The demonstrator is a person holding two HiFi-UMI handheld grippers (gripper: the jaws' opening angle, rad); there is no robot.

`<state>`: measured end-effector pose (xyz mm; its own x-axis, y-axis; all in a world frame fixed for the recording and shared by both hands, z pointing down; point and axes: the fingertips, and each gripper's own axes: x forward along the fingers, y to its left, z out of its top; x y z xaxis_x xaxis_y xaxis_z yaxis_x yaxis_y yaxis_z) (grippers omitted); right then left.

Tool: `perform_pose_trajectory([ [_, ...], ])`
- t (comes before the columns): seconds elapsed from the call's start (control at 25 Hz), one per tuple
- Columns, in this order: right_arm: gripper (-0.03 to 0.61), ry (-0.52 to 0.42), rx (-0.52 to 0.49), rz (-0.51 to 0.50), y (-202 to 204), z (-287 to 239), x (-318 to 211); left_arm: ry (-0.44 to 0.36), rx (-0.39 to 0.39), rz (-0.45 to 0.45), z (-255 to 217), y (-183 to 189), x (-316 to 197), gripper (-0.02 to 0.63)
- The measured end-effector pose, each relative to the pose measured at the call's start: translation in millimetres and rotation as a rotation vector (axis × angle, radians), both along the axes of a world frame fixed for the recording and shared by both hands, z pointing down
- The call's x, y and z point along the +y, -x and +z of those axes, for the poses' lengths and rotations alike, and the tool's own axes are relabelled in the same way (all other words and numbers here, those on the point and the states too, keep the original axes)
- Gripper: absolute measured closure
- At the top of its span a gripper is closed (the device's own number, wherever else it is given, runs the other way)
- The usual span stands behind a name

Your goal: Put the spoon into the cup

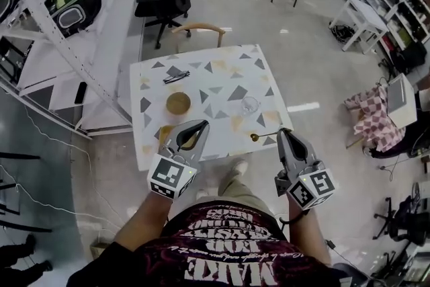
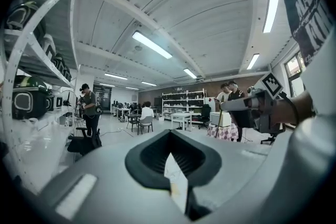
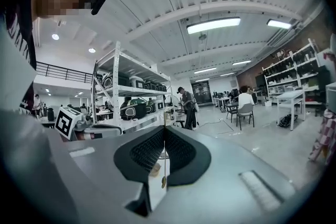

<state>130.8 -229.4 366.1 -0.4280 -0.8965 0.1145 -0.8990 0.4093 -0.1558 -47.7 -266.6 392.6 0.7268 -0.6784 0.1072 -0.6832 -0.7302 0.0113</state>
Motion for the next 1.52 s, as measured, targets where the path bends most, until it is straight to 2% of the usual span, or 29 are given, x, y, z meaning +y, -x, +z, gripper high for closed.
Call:
perform_pose_trajectory([
  [0.44, 0.543, 0.064, -0.041, -0.028, -12.9, 39.3, -65.8, 0.054, -0.070, -0.042, 23.6, -0.3, -36.4, 0.614],
  [0.96, 0.543, 0.135, -0.040, -0.063, -47.1, 77.1, -154.6, 0.071, -0.095, -0.051, 38.4, -48.1, -115.2, 0.614],
  [1.52, 0.543, 0.299, 0.016, -0.107, -65.9, 183.7, -217.3, 0.171, -0.162, -0.060, 93.2, -80.8, -153.0, 0.614],
])
